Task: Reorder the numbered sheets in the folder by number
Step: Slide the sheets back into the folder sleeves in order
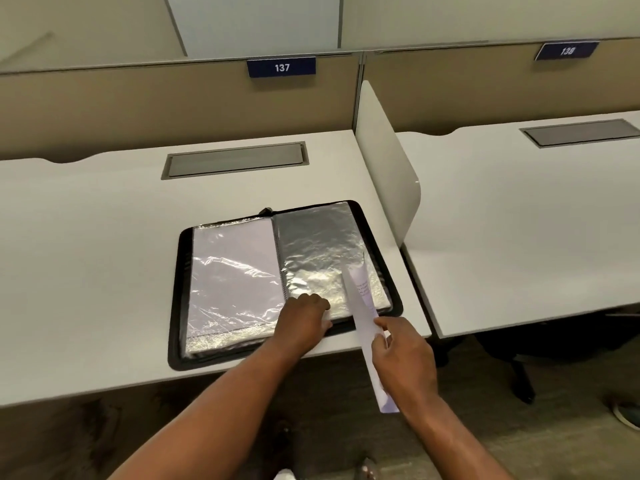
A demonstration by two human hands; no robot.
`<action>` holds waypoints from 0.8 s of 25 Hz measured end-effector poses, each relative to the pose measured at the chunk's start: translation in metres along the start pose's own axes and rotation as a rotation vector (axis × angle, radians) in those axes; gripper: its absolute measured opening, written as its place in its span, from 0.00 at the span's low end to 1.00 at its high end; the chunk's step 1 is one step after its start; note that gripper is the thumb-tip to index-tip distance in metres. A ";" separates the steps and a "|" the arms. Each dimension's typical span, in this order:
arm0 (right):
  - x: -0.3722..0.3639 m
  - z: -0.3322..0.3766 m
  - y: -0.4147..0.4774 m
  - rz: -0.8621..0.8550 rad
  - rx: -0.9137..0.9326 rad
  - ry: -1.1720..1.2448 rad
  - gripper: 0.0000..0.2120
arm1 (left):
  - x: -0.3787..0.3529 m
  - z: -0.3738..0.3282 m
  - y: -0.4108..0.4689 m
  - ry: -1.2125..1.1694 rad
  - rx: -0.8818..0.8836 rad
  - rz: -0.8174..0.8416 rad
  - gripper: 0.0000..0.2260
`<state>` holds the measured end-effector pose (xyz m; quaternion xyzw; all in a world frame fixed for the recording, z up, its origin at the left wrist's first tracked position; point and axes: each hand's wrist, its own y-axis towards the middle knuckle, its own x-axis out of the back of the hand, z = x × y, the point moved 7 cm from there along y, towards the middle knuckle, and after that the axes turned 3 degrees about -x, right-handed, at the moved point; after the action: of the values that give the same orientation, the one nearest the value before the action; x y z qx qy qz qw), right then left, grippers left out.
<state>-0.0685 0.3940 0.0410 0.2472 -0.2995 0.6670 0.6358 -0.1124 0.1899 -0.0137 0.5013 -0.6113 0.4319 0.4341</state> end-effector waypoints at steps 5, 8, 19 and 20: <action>0.012 -0.012 0.004 0.041 0.040 -0.054 0.16 | -0.004 -0.009 0.007 0.050 -0.005 -0.051 0.11; 0.019 -0.018 0.005 0.044 0.072 -0.071 0.15 | -0.005 -0.010 0.009 0.034 0.022 -0.083 0.11; 0.037 -0.031 -0.006 0.032 0.109 -0.099 0.12 | -0.008 0.019 0.020 -0.326 0.286 0.034 0.07; 0.037 -0.030 -0.008 0.030 0.123 -0.092 0.12 | -0.009 0.020 0.021 -0.344 0.287 0.044 0.07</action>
<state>-0.0619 0.4415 0.0473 0.3117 -0.2906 0.6815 0.5949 -0.1336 0.1750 -0.0297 0.6107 -0.6193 0.4321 0.2383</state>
